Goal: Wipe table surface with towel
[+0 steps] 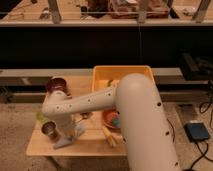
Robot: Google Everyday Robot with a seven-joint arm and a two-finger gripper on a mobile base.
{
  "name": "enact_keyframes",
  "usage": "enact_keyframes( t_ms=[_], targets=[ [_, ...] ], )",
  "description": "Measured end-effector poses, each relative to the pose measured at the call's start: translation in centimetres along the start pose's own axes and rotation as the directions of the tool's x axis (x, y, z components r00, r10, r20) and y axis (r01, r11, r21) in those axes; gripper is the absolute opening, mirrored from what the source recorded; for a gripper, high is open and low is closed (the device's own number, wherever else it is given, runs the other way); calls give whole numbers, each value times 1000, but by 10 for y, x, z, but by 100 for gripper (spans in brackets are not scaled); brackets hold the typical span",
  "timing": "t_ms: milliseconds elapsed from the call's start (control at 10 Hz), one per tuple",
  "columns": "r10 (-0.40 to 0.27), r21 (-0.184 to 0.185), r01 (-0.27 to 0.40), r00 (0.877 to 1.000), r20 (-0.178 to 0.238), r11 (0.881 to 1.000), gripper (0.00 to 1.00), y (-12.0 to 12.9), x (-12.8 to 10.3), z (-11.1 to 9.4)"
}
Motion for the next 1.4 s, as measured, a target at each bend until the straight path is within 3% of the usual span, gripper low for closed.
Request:
enact_keyframes(
  t_ms=[300,500,900,1100,1400],
  targets=[
    [-13,-13,14,1000,19,1000,0,26,-19,13],
    [20,-12,-19,999,26,1000,0,62,-20,18],
    [164,-3,-164,986,31,987,0,140,5,15],
    [199,18,-200,979,41,980,0,153,25,10],
    [215,56,-219,974,71,974,0,138,51,2]
  ],
)
